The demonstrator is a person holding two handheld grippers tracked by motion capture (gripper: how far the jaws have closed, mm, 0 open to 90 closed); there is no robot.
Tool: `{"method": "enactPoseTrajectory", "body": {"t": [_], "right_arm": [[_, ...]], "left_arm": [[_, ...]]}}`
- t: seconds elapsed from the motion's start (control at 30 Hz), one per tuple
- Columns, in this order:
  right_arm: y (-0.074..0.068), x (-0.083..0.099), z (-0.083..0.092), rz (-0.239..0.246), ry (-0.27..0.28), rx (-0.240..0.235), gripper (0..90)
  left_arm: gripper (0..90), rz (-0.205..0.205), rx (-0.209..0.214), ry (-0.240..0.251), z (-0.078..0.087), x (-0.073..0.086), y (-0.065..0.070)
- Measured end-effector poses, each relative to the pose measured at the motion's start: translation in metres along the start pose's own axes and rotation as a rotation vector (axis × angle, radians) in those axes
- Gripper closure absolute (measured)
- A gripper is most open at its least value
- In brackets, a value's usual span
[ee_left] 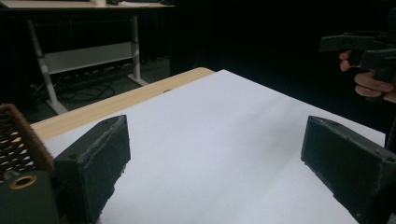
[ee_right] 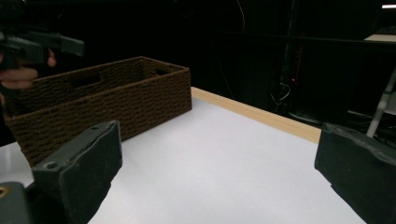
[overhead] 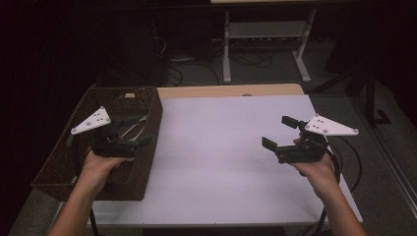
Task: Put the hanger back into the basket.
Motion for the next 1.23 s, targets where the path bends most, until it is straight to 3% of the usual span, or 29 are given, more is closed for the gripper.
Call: {"method": "enactPoseTrajectory", "body": {"t": [0.23,0.6,1.23], "right_arm": [[-0.004,-0.010,-0.008,-0.004,0.029,-0.018,0.2],[-0.003,-0.013,-0.006,-0.003,0.046,-0.014,0.2],[-0.001,-0.014,-0.003,0.003,0.049,-0.006,0.2]], "left_arm": [[6.5,0.007,0.009,0.029,-0.011,0.009,0.005],[1.1,-0.033,-0.019,0.030,-0.019,0.019,0.007],[1.2,-0.034,-0.017,0.034,-0.013,0.019,0.006]]}}
Point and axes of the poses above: each handheld gripper's, and its own axes: z roughly backward along the jaws, x roughly out of its underside, y roughly to its right, the point moved 10 cm from there along -z, roughly forward along the jaws, and after that the axes turned 9 degrees about y, right-handed, at the moved point
